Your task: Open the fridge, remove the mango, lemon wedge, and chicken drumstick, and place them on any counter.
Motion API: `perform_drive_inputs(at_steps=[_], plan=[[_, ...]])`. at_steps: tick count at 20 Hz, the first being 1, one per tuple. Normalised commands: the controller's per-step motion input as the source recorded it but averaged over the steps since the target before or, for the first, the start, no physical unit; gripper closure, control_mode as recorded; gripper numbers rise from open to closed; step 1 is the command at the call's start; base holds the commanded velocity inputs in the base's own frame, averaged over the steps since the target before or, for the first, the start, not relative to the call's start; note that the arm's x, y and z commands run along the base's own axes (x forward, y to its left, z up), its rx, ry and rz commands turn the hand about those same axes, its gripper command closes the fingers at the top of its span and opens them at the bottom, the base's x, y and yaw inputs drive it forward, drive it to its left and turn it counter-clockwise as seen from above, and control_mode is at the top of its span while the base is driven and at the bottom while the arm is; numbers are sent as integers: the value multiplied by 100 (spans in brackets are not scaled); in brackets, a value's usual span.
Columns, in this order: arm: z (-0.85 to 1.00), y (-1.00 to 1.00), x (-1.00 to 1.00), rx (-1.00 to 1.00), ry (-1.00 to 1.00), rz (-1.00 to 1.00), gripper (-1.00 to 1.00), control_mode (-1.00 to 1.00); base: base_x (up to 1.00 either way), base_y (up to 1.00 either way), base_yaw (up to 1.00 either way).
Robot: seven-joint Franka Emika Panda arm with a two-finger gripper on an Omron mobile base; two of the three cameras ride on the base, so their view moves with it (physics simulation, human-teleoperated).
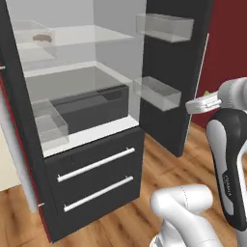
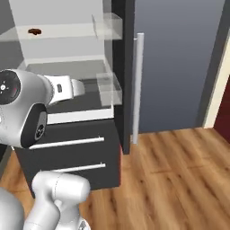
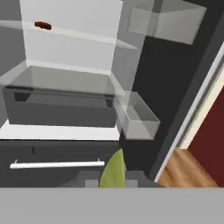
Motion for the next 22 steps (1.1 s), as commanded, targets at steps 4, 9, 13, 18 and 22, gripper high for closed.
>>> perform_drive_inputs(at_steps=[4,9,13,18,22], plan=[[0,0,0,0,0,0,100,100,-99,0,-59],[0,0,0,0,0,0,100,100,-94,-3,-65],[0,0,0,0,0,0,100,100,-88,-5,-67],[0,0,0,0,0,0,100,100,-73,-17,-70],[0,0,0,0,0,0,100,100,-56,-30,-71]])
